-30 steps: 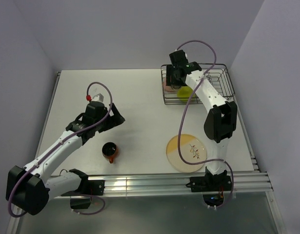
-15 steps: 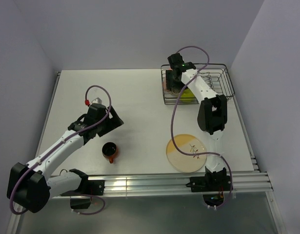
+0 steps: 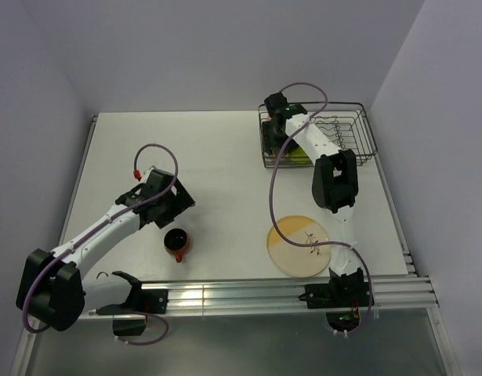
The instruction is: Load the mixed dishes into the dish rack
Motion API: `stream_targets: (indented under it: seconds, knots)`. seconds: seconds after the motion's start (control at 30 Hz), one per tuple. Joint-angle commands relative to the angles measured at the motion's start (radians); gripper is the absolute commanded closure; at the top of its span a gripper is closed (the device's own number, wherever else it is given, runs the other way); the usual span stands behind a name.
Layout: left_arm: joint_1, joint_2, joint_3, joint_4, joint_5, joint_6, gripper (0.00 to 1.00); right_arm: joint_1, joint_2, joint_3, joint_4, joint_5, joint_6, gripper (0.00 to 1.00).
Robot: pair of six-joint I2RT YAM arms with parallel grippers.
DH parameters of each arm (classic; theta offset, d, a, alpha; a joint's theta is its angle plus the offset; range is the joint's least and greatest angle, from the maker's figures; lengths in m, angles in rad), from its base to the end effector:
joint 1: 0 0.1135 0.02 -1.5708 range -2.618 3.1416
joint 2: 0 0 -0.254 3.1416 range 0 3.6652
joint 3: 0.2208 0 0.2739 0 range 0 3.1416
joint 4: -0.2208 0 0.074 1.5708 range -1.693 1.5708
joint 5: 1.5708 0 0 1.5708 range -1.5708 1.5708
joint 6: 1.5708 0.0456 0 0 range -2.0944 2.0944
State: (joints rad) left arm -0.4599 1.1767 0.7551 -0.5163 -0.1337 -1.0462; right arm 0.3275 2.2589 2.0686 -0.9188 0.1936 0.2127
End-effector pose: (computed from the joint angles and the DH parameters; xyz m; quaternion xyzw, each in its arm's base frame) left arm 0.2369 -0.1106 0.1973 -0.2939 0.9018 -0.1660 0.2700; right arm 0.4838 0.1551 0.2117 -0.0335 0.9686 -0.0299 0.2446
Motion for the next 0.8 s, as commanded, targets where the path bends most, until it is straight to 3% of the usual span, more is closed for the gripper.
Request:
stream_targets:
  seconds: [0.0,0.2,0.23,0.27,0.3,0.4,0.6,0.77]
  knots:
    - [0.0,0.037,0.016,-0.03,-0.015,-0.032,0.09,0.008,0.03,0.064,-0.017,0.012,-0.018,0.98]
    - [-0.002,0.055,0.016,-0.034,-0.012,-0.029,0.08,0.015,0.053,0.088,-0.018,-0.009,-0.021,0.84]
    - [-0.002,0.057,0.016,-0.034,-0.018,-0.031,0.08,0.016,0.054,0.088,-0.017,-0.011,-0.022,0.7]
    - [0.0,0.057,0.015,-0.036,-0.018,-0.031,0.08,0.019,0.053,0.09,-0.014,-0.013,-0.022,0.63]
    - [-0.002,0.057,0.015,-0.034,-0.018,-0.034,0.08,0.025,0.051,0.085,-0.012,-0.014,-0.022,0.5]
    - [-0.002,0.063,0.016,-0.04,-0.02,-0.035,0.08,0.036,0.042,0.079,-0.003,-0.01,-0.021,0.36]
    - [-0.002,0.049,0.038,-0.068,-0.058,-0.025,0.09,0.051,0.008,0.05,0.02,0.001,-0.013,0.22]
    - [-0.002,0.067,0.167,-0.177,-0.156,0.032,0.09,0.062,-0.016,0.042,0.017,0.015,-0.016,0.19]
